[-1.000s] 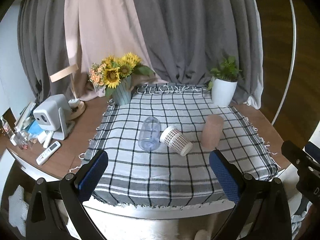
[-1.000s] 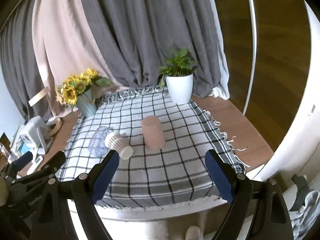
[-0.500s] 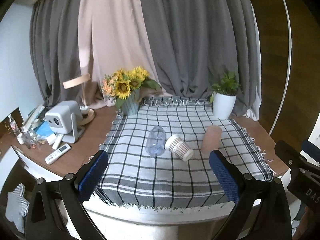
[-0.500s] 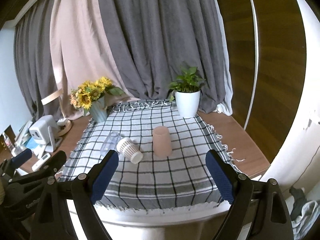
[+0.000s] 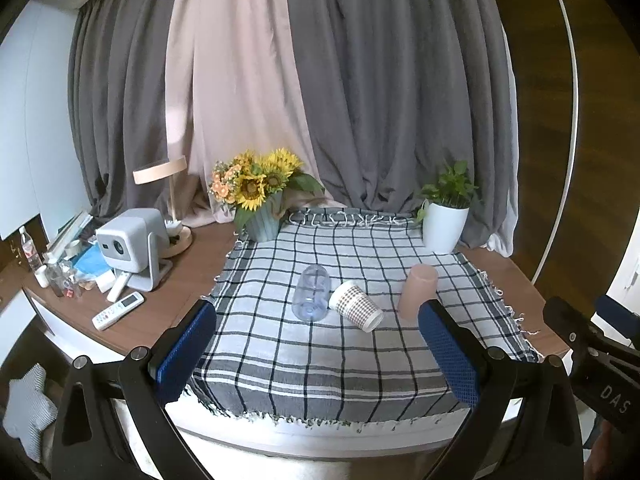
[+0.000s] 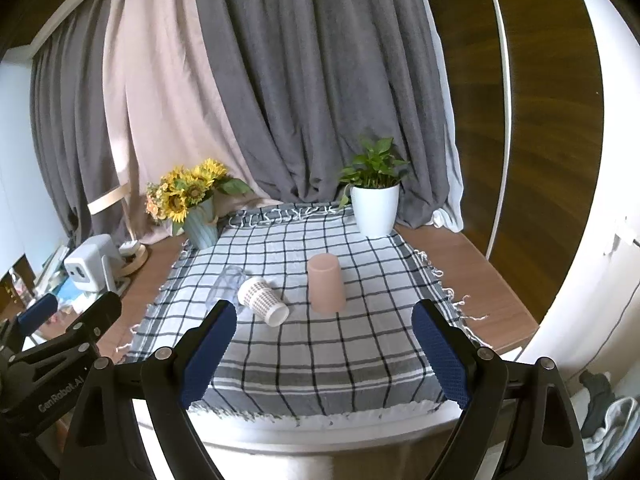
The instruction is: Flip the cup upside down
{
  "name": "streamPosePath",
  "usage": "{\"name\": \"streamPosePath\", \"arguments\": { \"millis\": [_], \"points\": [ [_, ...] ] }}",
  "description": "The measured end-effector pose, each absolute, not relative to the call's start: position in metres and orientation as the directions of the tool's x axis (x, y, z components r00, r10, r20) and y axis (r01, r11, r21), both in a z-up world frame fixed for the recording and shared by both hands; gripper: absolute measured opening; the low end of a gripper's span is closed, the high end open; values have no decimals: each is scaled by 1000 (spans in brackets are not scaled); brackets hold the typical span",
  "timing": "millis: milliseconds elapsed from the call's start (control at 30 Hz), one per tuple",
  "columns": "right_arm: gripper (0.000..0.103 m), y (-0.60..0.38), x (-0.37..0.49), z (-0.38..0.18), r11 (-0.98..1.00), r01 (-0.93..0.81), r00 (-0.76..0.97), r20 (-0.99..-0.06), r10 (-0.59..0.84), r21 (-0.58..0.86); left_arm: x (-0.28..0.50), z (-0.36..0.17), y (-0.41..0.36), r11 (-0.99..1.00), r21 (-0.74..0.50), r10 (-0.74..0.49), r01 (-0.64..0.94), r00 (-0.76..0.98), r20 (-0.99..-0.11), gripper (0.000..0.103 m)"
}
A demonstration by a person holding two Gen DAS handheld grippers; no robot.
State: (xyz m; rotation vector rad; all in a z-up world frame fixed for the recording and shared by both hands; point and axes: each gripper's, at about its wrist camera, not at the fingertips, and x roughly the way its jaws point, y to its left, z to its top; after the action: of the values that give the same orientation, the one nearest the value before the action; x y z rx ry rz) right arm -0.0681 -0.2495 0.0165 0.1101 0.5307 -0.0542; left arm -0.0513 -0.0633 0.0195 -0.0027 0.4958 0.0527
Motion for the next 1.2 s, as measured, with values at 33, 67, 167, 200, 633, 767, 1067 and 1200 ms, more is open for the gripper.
{"name": "streamPosePath", "arguments": {
  "millis": [33, 67, 167, 200, 633, 767, 1067, 1200],
  "points": [
    [90, -250, -69, 17, 992, 84, 862, -507, -27, 91, -52, 20, -63, 999, 13, 51, -51, 881, -471, 103],
    [90, -250, -69, 17, 992, 85, 862, -506, -28, 91, -53, 21, -63, 999, 15, 52, -51, 883, -467, 103],
    [90, -249, -71, 19, 992, 91, 864, -502, -36, 86, -55, 22, -64, 999, 18, 51, -48, 887, -460, 103],
    [90, -249, -72, 19, 992, 92, 865, -501, -37, 86, -55, 22, -64, 999, 18, 50, -46, 887, -459, 103],
    [90, -248, -74, 16, 991, 100, 861, -507, -40, 91, -57, 21, -63, 998, 31, 60, -52, 888, -457, 103],
    [90, -247, -74, 16, 991, 99, 859, -511, -39, 92, -57, 21, -62, 998, 29, 59, -51, 886, -460, 103],
    [90, -246, -75, 16, 991, 100, 858, -512, -40, 90, -58, 21, -61, 998, 28, 58, -51, 885, -461, 103],
    [90, -246, -75, 16, 991, 99, 859, -511, -40, 89, -58, 21, -61, 998, 27, 58, -51, 886, -460, 103]
  ]
}}
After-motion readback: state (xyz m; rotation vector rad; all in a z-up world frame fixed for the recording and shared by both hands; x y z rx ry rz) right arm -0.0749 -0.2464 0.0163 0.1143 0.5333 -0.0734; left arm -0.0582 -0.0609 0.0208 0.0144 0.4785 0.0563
